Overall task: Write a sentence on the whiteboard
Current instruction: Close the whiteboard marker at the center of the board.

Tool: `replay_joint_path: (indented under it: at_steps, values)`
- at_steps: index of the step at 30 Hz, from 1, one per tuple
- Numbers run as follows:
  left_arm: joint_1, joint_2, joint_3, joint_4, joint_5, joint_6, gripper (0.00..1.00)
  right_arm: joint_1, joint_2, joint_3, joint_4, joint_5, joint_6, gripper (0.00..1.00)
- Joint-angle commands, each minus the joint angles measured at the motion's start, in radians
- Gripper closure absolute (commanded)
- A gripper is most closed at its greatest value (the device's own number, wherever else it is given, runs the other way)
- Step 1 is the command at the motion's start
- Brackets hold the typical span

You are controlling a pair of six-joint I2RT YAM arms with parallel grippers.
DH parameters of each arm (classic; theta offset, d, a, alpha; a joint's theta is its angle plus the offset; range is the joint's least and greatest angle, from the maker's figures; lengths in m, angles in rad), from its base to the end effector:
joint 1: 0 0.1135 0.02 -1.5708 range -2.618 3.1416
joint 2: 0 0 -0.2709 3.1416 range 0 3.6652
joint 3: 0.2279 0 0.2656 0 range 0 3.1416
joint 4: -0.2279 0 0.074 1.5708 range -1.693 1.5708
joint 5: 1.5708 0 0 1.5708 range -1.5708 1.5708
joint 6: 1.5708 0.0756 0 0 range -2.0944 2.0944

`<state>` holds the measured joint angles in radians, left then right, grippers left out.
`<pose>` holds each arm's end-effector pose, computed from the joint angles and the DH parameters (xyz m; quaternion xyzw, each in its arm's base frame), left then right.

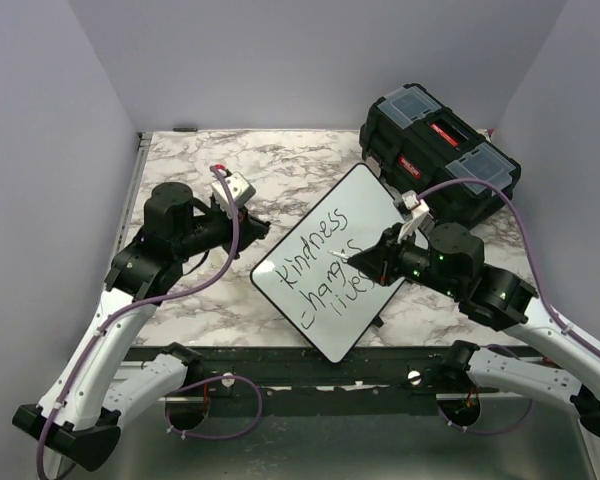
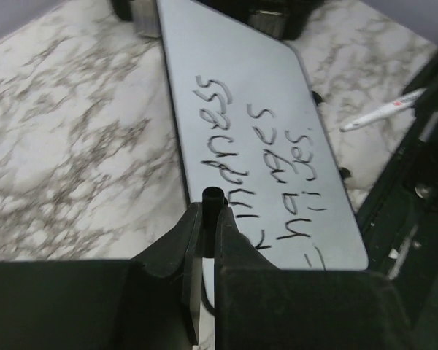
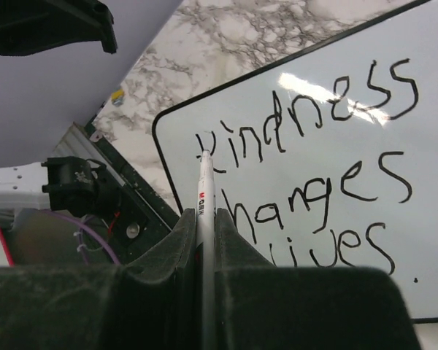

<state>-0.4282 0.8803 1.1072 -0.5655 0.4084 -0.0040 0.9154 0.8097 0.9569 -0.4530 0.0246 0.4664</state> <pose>0.1889 -0.1192 0.3914 0.2828 0.7566 -0.2830 0.5172 0.1373 0.1756 0.3619 -0.1724 0.7879 0.3690 0.4619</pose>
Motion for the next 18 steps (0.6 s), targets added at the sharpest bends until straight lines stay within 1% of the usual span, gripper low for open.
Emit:
replay_joint_path:
  at_steps: [1,2,4,7,11,13,16,18]
  values:
    - [-0.013,0.052,0.06,-0.072,0.489,0.181,1.0,0.0,0.006,0.04,0.069,-0.125,-0.049,0.99]
    - [-0.016,0.069,0.066,-0.098,0.57,0.208,1.0,0.0,0.009,0.041,0.079,-0.143,-0.056,0.99]
    - [-0.025,0.091,0.074,-0.121,0.655,0.249,1.0,0.002,0.015,0.054,0.085,-0.177,-0.071,0.99]
    - [-0.051,0.108,0.06,-0.111,0.652,0.267,1.0,0.001,0.031,0.081,0.078,-0.231,-0.089,0.99]
    - [-0.102,0.149,0.089,-0.24,0.663,0.399,1.0,0.001,0.04,0.109,0.057,-0.259,-0.106,0.99]
    - [-0.124,0.173,0.098,-0.289,0.687,0.46,1.0,0.0,0.043,0.116,0.053,-0.297,-0.114,0.99]
    - [-0.147,0.202,0.103,-0.348,0.722,0.528,1.0,0.0,0.06,0.131,0.034,-0.378,-0.124,0.99]
    - [-0.163,0.221,0.102,-0.371,0.72,0.554,1.0,0.001,0.072,0.146,0.004,-0.408,-0.127,0.99]
